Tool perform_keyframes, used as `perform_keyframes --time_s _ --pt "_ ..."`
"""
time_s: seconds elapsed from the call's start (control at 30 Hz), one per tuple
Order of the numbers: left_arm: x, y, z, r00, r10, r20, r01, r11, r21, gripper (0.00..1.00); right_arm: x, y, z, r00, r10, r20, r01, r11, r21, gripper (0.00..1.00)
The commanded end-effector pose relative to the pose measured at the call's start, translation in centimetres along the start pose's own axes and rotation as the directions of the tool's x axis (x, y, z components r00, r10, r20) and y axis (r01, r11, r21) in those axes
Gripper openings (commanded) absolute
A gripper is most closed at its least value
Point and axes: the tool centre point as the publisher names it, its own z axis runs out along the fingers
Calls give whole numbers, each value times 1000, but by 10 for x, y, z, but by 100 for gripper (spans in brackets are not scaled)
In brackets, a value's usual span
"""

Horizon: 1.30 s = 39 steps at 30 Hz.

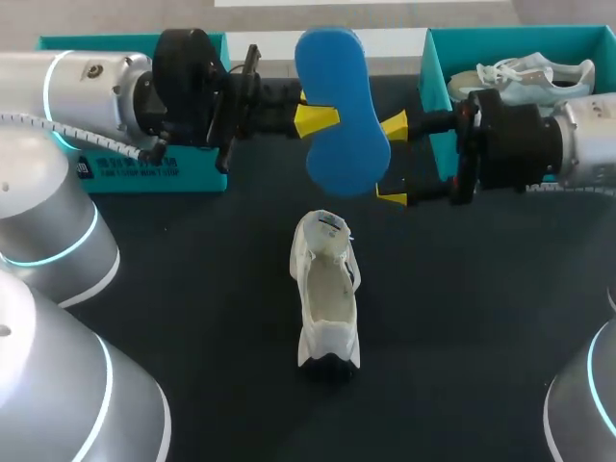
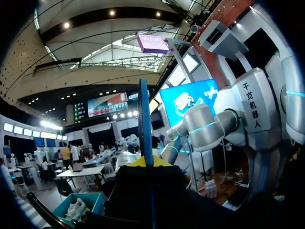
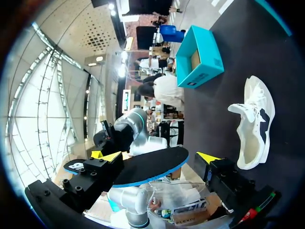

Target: Take the shoe out of the shoebox, open the shoe tongue, remove and reinsert the insole, then place the shoe into the shoebox

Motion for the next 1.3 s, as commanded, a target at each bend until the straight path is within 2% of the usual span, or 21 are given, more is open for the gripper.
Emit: perform_keyframes --time_s 0.03,0.1,0.13,0.27,0.43,0.53,0.6,0.67,0.77,0.83,0.87,1.3 --pt "1 1 1 1000 0 2 0 1000 1 0 -1 1 2 1000 0 -1 0 1000 -1 100" --pt "1 1 1 1000 0 2 0 1000 1 0 -1 1 2 1000 0 -1 0 1000 -1 100" --pt "7 2 -4 1000 21 11 -21 1000 7 0 -1 1 2 1000 0 -1 0 1000 -1 100" --pt "22 5 -18 976 214 -51 -214 977 -2 0 -1 1 2 1000 0 -1 0 1000 -1 100" --pt "28 18 -35 895 432 -115 -435 901 -2 0 -1 1 2 1000 0 -1 0 1000 -1 100" --pt "31 24 -43 823 553 -130 -559 829 -7 0 -1 1 2 1000 0 -1 0 1000 -1 100" --pt "29 33 -47 734 654 -181 -668 744 -22 0 -1 1 2 1000 0 -1 0 1000 -1 100" --pt "25 39 -49 690 712 -134 -720 693 -25 0 -1 1 2 1000 0 -1 0 1000 -1 100" --pt "23 50 -51 515 845 -144 -854 520 -2 0 -1 1 2 1000 0 -1 0 1000 -1 100" --pt "24 57 -55 423 899 -117 -905 426 0 0 -1 1 2 1000 0 -1 0 1000 -1 100" --pt "24 61 -57 406 908 -108 -913 408 -5 0 -1 1 2 1000 0 -1 0 1000 -1 100" --pt "24 64 -59 400 910 -105 -916 401 -16 0 -1 1 2 1000 0 -1 0 1000 -1 100"
